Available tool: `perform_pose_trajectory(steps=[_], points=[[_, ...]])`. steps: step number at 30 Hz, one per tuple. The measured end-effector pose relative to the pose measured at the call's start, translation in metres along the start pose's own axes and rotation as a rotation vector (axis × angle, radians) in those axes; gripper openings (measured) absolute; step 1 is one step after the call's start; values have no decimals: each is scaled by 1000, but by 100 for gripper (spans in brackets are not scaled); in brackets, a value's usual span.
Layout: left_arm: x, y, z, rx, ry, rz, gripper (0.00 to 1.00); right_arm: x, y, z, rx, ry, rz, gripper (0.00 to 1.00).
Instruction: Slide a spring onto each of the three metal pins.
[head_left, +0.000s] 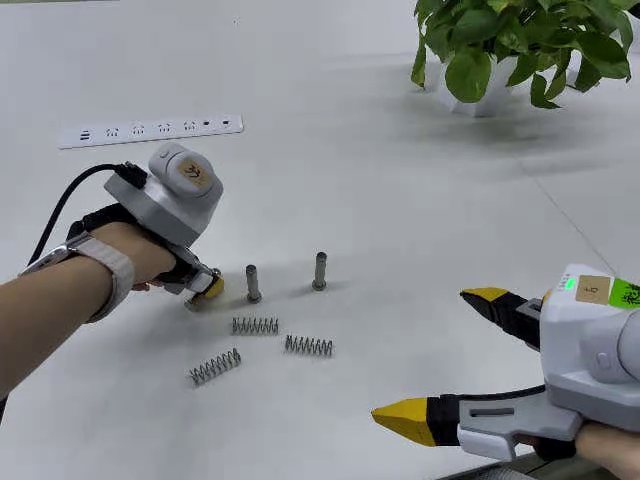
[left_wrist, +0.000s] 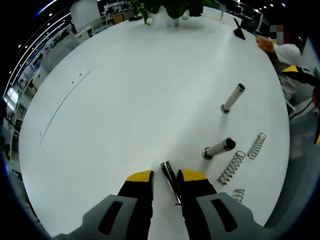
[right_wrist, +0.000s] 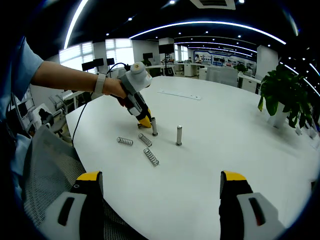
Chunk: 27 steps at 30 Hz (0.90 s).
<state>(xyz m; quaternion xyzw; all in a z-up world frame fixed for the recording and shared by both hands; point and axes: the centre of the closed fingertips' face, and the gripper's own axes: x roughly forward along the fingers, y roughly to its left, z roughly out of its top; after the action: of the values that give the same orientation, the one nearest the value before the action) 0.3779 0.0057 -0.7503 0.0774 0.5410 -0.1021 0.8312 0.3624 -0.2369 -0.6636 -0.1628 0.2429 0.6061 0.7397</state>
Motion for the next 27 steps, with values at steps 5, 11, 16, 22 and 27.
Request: perform_pose_trajectory(steps=[5,11,16,22,27], points=[[-3,-5,-2,18,34,-2,17,0,1,-1,1,3,0,99],[0,-7,-4,37,42,9,8,2,3,-3,9,8,3,99],[-2,-10,-7,-14,28,-2,7,4,8,-2,3,7,13,99],[-6,-12,-8,-67,-16,-12,7,5,10,-4,5,8,16,99],[-8,-11,-8,-167,-98,-36,7,4,12,-5,8,10,18,99]])
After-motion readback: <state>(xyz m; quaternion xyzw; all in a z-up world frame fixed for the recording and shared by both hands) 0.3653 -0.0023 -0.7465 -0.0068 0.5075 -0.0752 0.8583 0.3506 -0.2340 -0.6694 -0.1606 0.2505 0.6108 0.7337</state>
